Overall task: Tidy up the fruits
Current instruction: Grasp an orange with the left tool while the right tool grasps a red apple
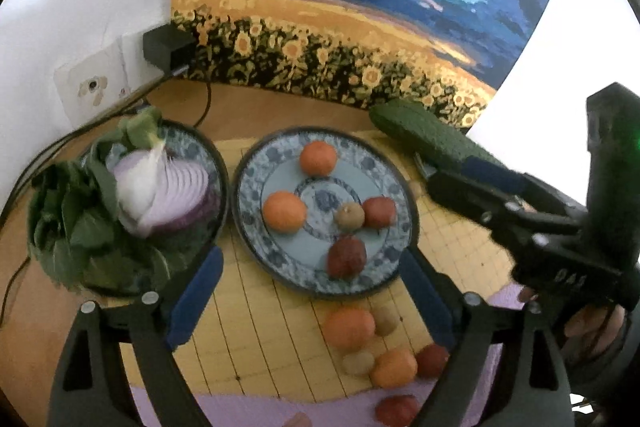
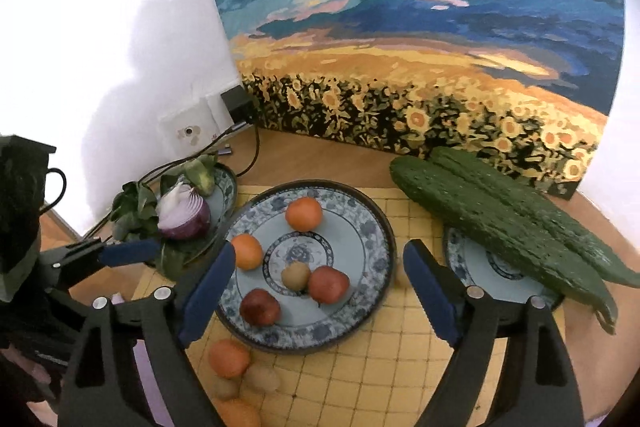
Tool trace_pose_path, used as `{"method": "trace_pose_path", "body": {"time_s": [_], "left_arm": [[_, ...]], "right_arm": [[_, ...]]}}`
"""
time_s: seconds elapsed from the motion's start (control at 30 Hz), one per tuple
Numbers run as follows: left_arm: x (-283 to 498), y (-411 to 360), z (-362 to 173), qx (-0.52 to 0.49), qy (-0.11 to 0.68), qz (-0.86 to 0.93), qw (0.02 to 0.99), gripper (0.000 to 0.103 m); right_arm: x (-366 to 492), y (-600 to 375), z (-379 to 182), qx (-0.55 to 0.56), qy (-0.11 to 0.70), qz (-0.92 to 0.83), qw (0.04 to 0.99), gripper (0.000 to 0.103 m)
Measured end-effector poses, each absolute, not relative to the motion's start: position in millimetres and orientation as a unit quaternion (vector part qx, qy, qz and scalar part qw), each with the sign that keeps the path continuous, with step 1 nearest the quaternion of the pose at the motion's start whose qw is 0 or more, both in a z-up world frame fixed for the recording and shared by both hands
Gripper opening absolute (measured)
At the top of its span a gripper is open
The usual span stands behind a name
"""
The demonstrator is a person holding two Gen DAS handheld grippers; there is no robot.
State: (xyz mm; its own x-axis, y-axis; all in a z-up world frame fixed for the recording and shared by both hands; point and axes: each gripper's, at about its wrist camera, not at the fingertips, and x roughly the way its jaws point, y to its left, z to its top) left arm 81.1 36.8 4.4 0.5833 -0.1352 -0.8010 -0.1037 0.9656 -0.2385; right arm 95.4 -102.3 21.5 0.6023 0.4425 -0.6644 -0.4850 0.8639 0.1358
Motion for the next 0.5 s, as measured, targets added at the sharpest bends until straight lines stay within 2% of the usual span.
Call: {"method": "trace_pose_path", "body": {"time_s": [0.23,0.5], "left_arm": [[64,24,-11,-0.133,0.475,-0.012,0.870,0.092],[58,14,-30,-0.139,0.500,-0.016,0.855,0.068]], "right_arm": [[76,-123,9,-0.020,0.385,0.242,0.890,0.088],[50,-141,-20,-0.020,0.425,0.231,0.875,0.088]]}}
